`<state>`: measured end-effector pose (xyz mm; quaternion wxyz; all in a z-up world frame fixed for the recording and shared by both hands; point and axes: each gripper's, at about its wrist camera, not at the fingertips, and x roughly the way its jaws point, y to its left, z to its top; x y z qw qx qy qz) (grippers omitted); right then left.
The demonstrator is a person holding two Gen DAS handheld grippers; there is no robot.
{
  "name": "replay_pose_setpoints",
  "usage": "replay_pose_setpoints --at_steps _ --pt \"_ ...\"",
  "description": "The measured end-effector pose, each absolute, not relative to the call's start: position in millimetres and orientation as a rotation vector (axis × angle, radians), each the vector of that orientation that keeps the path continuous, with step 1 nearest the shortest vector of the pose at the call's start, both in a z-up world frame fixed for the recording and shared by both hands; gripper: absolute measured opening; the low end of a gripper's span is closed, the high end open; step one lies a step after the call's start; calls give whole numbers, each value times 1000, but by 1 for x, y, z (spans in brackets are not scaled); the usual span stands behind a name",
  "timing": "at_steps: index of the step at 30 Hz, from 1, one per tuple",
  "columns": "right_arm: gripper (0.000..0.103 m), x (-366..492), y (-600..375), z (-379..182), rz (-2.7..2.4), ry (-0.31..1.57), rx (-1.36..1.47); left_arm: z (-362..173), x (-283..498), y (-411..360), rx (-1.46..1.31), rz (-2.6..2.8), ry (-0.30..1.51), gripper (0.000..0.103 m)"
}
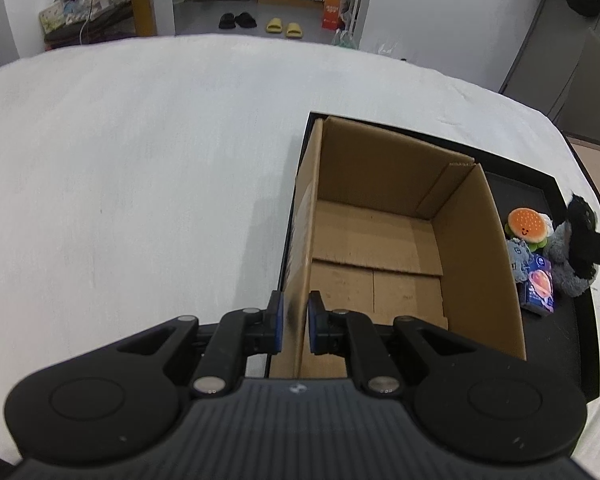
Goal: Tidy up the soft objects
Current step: 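Carry the bracelet with the right tool over the box and release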
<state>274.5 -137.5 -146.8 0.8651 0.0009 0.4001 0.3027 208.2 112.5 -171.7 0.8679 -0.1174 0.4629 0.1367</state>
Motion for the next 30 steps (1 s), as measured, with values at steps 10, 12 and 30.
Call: replay_pose_setpoints --at_steps 10,12,30 --pt "23 277 -103 -143 659 829 -34 -175 209 122 -279 247 959 9" --pt "23 278 -97 -144 659 833 -37 -175 208 124 -284 237 958 9" --pt "31 282 -34 -150 693 816 -93 -179 207 143 -354 165 976 10"
